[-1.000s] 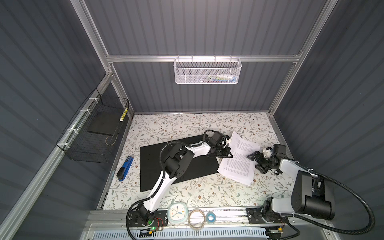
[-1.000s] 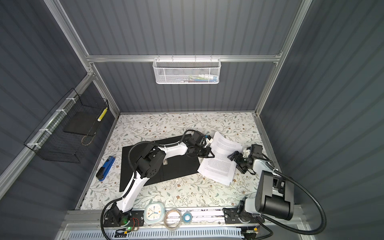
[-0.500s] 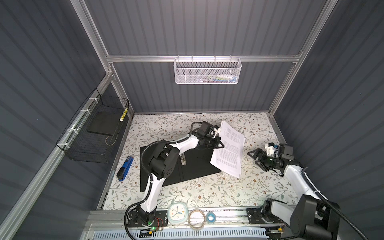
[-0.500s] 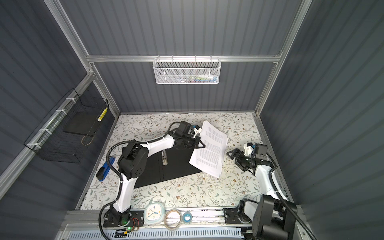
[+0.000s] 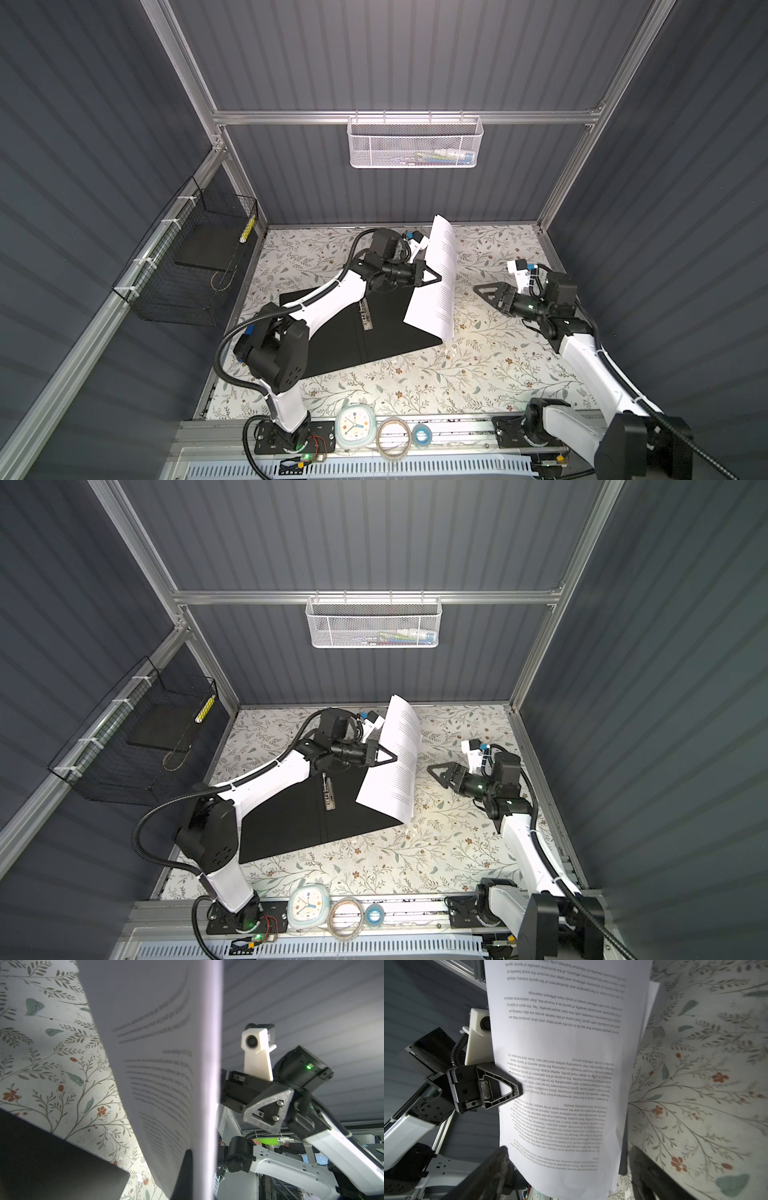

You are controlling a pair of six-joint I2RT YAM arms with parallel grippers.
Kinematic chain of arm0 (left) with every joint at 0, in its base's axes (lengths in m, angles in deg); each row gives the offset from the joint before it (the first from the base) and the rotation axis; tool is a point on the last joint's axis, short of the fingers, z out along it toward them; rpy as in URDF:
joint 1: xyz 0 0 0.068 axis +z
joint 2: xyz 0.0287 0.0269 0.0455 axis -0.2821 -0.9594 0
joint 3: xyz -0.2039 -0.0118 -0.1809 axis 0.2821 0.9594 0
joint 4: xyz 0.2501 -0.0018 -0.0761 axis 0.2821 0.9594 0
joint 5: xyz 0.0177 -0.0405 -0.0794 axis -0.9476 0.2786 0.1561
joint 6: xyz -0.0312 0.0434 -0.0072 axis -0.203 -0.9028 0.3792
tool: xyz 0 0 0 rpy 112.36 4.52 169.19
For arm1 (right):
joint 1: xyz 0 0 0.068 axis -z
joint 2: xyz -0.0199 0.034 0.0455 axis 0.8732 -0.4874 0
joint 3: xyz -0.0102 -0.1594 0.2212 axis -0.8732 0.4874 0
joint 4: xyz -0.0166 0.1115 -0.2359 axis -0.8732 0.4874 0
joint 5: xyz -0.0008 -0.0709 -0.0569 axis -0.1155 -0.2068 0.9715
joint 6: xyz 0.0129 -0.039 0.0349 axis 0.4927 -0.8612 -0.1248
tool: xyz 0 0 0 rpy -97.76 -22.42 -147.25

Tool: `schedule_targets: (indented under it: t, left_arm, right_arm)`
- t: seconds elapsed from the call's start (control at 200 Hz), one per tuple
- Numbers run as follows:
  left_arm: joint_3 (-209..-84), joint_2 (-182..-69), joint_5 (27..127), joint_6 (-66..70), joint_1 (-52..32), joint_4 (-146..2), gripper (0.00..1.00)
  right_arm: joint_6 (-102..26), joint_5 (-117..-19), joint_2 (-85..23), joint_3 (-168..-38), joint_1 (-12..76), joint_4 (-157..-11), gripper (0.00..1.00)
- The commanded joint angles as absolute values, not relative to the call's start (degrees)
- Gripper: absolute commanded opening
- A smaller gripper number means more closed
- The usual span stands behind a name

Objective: Put the files into the folder

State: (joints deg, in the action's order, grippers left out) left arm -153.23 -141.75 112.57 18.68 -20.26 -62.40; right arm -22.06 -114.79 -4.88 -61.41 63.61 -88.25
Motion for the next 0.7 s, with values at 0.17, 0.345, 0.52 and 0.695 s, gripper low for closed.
schedule_targets:
  t: [0.17,0.345,0.52,0.695]
  left_arm:
    - [-152.46,-129.27,119.28,18.93,-19.64,-63.15,0.0]
    - [-158.07,-125.7,121.24,18.79,-19.56,-60.96,0.0]
    - [-160.75,-125.08,121.99,19.21,-19.55,-60.21,0.0]
    - [-160.55,-125.63,122.29,20.77,-19.56,-61.95,0.0]
  right_arm:
    - [-3.46,-126.68,-10.17,-57.41,61.24,-128.35,0.91]
    - [2.45,-128.01,-12.89,-57.26,60.29,-142.11,0.93]
    - [17.49,-128.52,-20.06,-58.06,59.3,-168.05,0.94]
    - [14.6,-128.61,-21.95,-60.88,54.74,-168.01,0.94]
